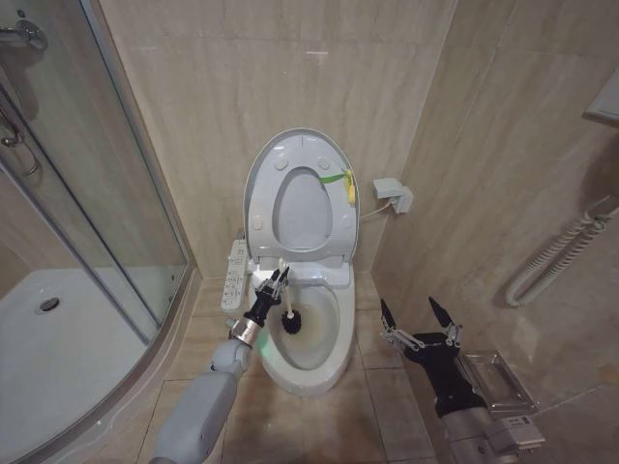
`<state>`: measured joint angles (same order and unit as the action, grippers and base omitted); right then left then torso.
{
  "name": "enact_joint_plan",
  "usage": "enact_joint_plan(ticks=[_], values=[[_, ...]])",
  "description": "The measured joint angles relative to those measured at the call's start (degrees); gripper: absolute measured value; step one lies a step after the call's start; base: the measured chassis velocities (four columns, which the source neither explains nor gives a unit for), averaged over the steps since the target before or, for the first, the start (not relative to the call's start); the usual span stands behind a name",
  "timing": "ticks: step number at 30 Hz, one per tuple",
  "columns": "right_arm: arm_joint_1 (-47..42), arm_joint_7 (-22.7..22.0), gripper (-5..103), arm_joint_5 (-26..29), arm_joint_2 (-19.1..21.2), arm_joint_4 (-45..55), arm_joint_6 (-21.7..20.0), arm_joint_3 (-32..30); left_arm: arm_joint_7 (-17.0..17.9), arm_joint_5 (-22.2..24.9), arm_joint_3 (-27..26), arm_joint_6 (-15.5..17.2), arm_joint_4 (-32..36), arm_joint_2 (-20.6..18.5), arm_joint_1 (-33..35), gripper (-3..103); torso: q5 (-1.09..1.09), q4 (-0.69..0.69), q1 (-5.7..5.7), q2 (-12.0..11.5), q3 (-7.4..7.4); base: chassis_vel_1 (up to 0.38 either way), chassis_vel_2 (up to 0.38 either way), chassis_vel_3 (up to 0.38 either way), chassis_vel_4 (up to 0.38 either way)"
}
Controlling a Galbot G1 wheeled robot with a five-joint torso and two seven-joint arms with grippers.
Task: Open the toilet lid, clean the toilet bowl with a toilet brush, close the toilet lid, and flush.
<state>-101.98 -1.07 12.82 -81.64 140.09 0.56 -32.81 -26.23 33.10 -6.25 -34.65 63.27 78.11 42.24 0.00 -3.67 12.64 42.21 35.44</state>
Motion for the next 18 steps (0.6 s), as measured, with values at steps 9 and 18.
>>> enact_joint_plan(ticks=[9,18], values=[[0.0,0.0,100,0.0,0.0,0.0,0.0,0.0,0.9,-1.2,0.4,1.6,17.2,-6.1,9.0,20,-0.01,0.0,0.0,0.0,0.0,0.0,0.0,0.0,0.0],[0.0,0.0,100,0.0,0.0,0.0,0.0,0.0,3.3,-1.8,-5.6,3.2,32.0,-8.1,22.1,20,-0.01,0.01,-0.01,0.0,0.0,0.0,0.0,0.0,0.0]])
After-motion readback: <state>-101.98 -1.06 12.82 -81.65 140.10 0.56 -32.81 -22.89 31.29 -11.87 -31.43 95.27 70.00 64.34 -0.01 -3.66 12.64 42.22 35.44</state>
